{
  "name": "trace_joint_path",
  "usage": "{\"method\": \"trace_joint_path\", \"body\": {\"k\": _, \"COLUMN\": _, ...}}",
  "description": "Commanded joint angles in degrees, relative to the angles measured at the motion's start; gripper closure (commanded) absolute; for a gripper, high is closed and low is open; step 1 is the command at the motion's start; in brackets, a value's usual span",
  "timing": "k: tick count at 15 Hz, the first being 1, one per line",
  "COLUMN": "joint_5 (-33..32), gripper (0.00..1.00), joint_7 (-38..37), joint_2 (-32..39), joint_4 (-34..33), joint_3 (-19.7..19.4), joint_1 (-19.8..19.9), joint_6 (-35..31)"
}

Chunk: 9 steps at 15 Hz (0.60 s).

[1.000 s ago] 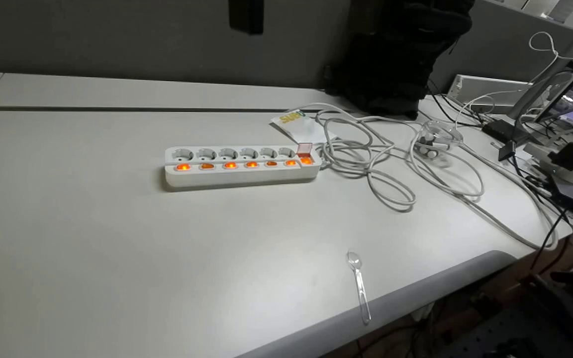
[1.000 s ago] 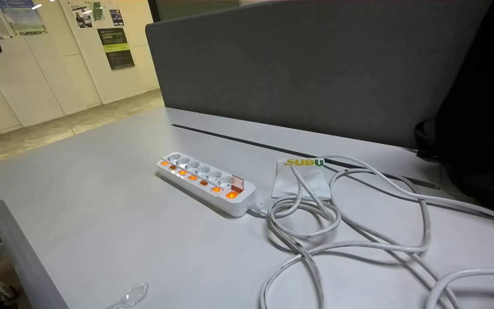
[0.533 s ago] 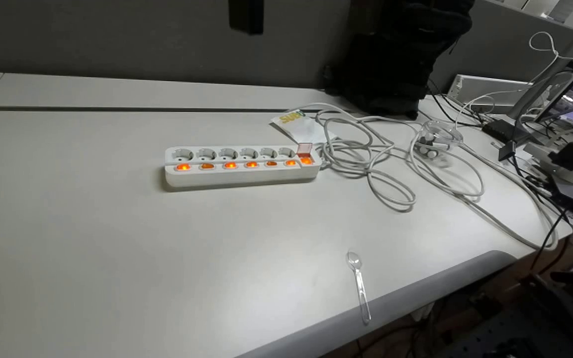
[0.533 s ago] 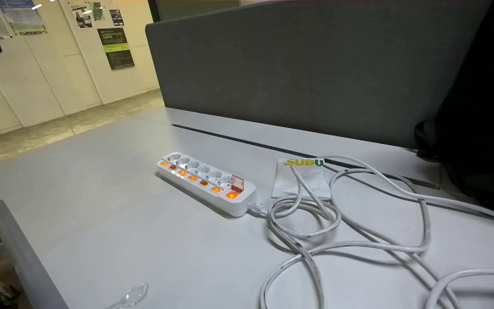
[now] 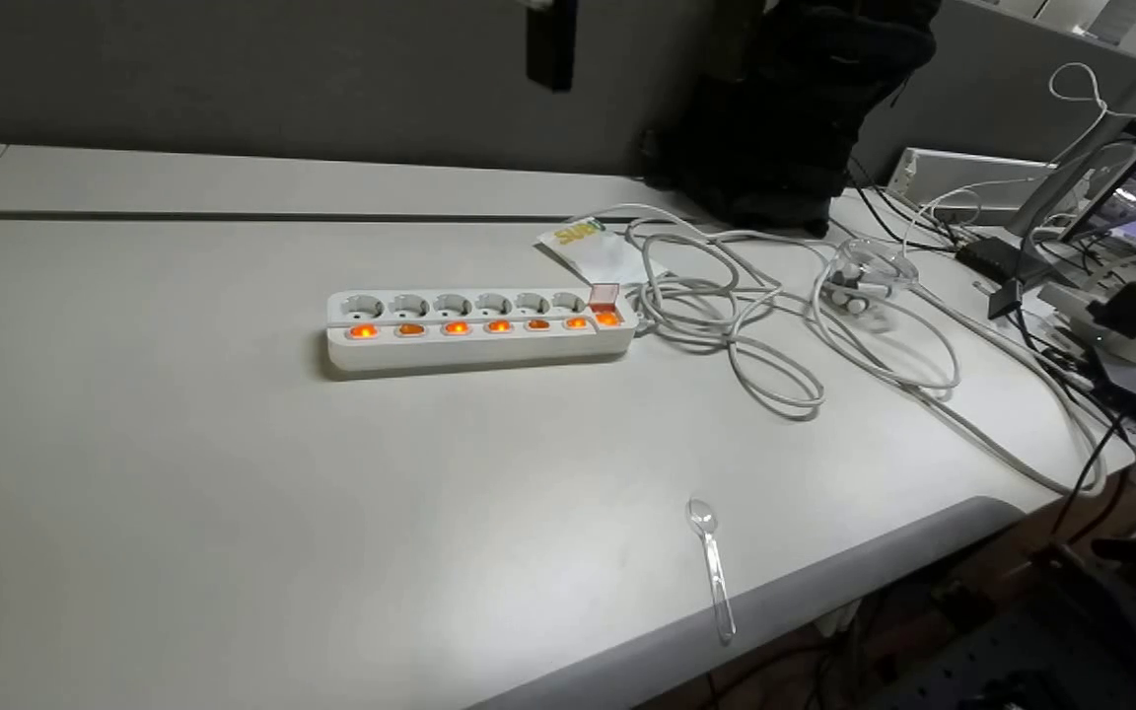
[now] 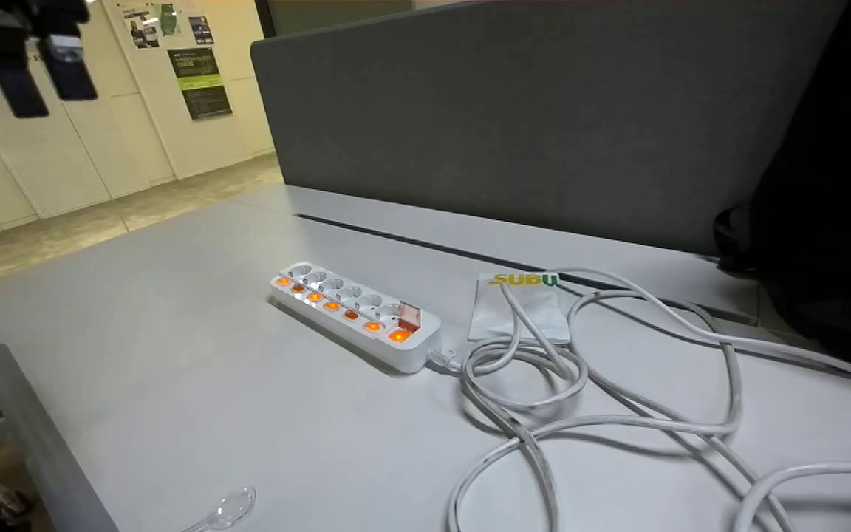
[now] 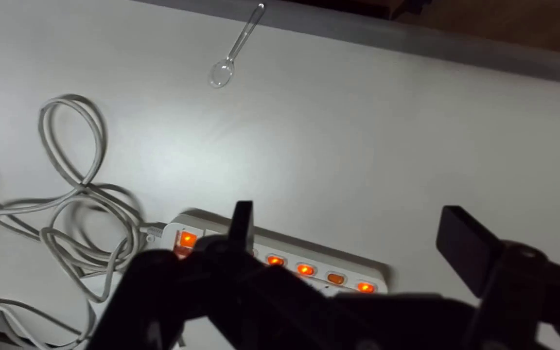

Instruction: Turn on the third switch from the right on the adapter

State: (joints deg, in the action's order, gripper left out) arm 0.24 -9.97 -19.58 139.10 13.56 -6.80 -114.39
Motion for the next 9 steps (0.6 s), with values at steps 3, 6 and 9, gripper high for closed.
{"method": "trace_joint_path", "body": {"k": 3, "joint_5": -8.9, "gripper": 0.47, "joint_7": -7.9, "joint_2": 5.1, "joint_4": 1.1, "joint_3": -2.4, "joint_1": 5.0, "joint_6": -14.4}}
{"method": "trace_joint_path", "body": {"k": 6, "joint_5": -14.0, "gripper": 0.69, "joint_7": -14.1, "joint_2": 7.8, "joint_4": 2.4, "joint_3": -3.1, "joint_1": 7.5, "joint_6": -22.7}}
{"method": "trace_joint_path", "body": {"k": 9, "joint_5": -19.0, "gripper": 0.89, "joint_7": -21.3, "joint_2": 11.3, "joint_4": 3.0, "joint_3": -3.5, "joint_1": 9.5, "joint_6": -28.4}}
